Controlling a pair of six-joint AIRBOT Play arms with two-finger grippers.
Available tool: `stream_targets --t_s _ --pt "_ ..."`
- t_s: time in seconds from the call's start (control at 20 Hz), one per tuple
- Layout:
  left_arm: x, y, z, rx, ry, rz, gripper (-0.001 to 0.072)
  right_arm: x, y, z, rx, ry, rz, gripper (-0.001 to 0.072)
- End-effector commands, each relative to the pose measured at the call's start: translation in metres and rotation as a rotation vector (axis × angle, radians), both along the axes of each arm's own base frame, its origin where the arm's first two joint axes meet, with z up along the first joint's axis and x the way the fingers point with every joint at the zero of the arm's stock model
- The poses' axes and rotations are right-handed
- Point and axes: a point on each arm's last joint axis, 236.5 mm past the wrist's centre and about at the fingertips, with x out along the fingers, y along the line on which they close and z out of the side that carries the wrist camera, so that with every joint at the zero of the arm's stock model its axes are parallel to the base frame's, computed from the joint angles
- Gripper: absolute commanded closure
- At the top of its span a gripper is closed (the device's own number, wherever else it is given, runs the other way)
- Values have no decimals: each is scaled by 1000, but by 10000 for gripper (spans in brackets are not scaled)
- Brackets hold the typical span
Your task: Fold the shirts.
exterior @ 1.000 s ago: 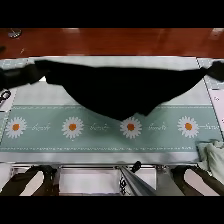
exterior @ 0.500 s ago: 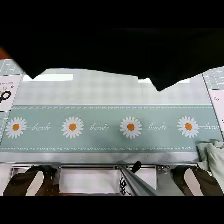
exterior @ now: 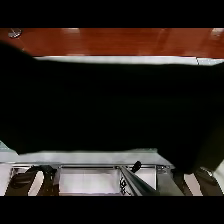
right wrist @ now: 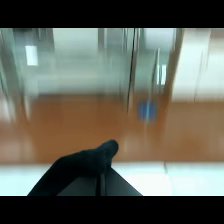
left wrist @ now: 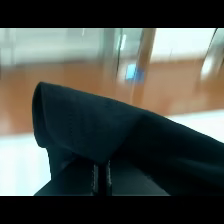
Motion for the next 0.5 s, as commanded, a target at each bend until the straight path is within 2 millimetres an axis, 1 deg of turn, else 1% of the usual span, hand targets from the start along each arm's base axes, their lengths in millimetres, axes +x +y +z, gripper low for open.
stream_targets --t_s 0.0,0.05,0.1,0.15,0.2,0.25,0.3,0.35,0.4,0.45 --pt "4 18 -87 -16 334 65 686 4 -11 -101 40 478 30 688" --pt "10 21 -120 -30 444 75 686 16 -18 -112 32 528 25 688" --pt "16 26 -153 -31 541 88 686 32 -23 -127 23 591 25 688" --pt "23 32 -182 -34 613 105 686 46 -28 -147 13 667 19 688" --pt "33 35 -209 -38 655 112 686 63 -30 -173 1 757 25 688" --pt "46 36 -230 -58 677 117 686 80 -28 -199 -7 840 42 688" --pt "61 35 -250 -87 695 115 686 98 -20 -226 -6 922 78 687" --pt "75 34 -266 -116 716 115 686 117 -14 -249 -16 984 108 687" --pt "90 33 -282 -148 748 111 687 140 -9 -268 -28 1012 128 686" --pt "104 31 -297 -164 777 100 686 164 -9 -286 -32 1023 127 687"
